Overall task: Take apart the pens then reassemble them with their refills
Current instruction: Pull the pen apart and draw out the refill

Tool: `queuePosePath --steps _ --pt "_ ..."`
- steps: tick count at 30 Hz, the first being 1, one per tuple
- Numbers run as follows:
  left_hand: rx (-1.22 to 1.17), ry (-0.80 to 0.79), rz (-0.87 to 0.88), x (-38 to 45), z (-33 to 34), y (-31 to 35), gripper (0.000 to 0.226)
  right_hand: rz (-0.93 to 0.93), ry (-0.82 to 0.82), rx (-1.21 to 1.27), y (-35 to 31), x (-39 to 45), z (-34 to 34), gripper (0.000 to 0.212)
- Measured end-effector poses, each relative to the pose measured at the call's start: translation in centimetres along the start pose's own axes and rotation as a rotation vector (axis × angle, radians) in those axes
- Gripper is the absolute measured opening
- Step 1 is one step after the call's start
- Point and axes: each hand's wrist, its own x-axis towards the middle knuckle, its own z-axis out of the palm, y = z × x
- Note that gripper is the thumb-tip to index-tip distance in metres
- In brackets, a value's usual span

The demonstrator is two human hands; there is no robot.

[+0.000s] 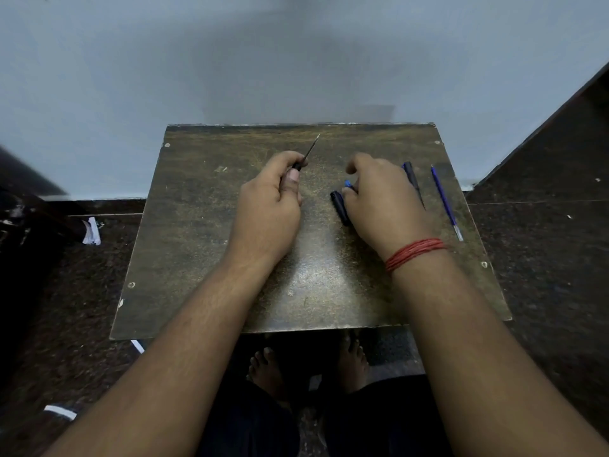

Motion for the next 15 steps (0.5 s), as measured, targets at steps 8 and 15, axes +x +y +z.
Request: queuePosePath --steps 8,15 --pt "-0.001 -0.008 0.007 -0.1 0.0 0.3 0.025 0.029 0.016 -0.002 -0.3 -0.2 0.6 0.02" --pt "0.01 -0.043 0.029 -0.2 0.1 0.4 0.026 0.139 0.104 0.582 -0.1 0.6 -0.3 0.019"
